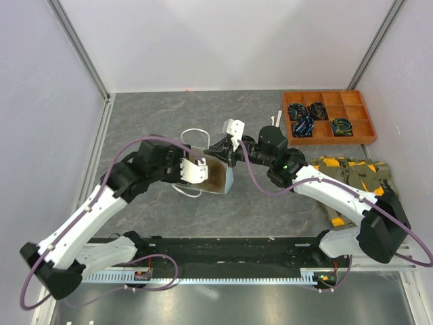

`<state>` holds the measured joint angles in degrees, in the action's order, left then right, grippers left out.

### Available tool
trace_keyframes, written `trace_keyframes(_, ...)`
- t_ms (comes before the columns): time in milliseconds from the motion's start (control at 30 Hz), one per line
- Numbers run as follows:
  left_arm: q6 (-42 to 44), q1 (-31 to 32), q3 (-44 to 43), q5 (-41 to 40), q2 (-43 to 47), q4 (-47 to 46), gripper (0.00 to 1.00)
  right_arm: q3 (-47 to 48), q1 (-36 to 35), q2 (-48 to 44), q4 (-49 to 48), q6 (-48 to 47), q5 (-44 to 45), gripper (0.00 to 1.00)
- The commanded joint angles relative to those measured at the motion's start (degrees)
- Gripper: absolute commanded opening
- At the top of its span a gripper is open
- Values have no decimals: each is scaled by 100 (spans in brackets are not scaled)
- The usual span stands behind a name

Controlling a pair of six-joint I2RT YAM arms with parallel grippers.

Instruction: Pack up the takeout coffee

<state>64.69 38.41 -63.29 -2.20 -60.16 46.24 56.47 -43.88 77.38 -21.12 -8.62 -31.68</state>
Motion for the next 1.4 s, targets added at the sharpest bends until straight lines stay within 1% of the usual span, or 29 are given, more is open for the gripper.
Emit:
trace_keyframes(0,-474,-36,220,422,566,-765,75,-57,20,22,-32,-122,-180,0)
trace_keyframes(167,-676,-53,431,641,1006,-862,75,-66,2,14,-50,-122,-259,0)
trace_keyframes(233,-572,-53,501,738,1103,-697,74,-83,-24,-13,-41,-157,-321,0)
trace_keyframes(267,-397,-53,493,738,1077,-591,71,-83,-42,-30,-23,-183,-330,0)
trace_keyframes(300,-343,-53,397,730,1016,-468,65,-66,-59,-22,-6,-175,-339,0)
trace_keyframes(333,-334,-53,318,651,946,-345,61,-13,-59,-13,12,-123,-339,0)
trace_keyframes(367,-264,-53,186,642,649,152,58,22,-59,22,73,-70,-339,0)
trace_keyframes(400,-246,-53,-93,633,498,410,53,66,-59,48,108,0,-382,0)
trace_keyframes(433,-194,-53,-218,650,366,656,51,110,-59,75,100,44,-383,0)
trace_keyframes(467,7,-53,-324,676,130,1085,49,127,-59,127,56,123,-383,0)
trace_keyframes(567,307,-53,-614,668,-135,1483,47,294,-59,268,143,299,-427,0)
trace_keyframes(667,343,-53,-1035,615,-610,1861,43,444,-51,347,231,431,-409,0)
trace_keyframes(700,334,-53,-1228,624,-820,2115,43,470,-51,347,232,466,-409,0)
trace_keyframes(767,378,-62,-1283,537,-953,2292,42,567,-51,374,328,493,-453,0)
trace_keyframes(867,536,-53,-1283,211,-1173,2495,42,655,-51,383,521,511,-488,0)
trace_keyframes(900,536,-62,-1317,-41,-1330,2635,42,716,-42,400,591,511,-497,0)
trace_keyframes(1000,598,-62,-1336,-228,-1515,2846,42,752,-42,435,698,493,-584,0)
trace_keyframes(1133,686,-53,-1028,-667,-1726,2768,42,804,-24,506,732,476,-655,0)
trace_keyframes(1367,721,-53,-940,-1283,-2201,2557,42,892,11,629,794,502,-725,0)
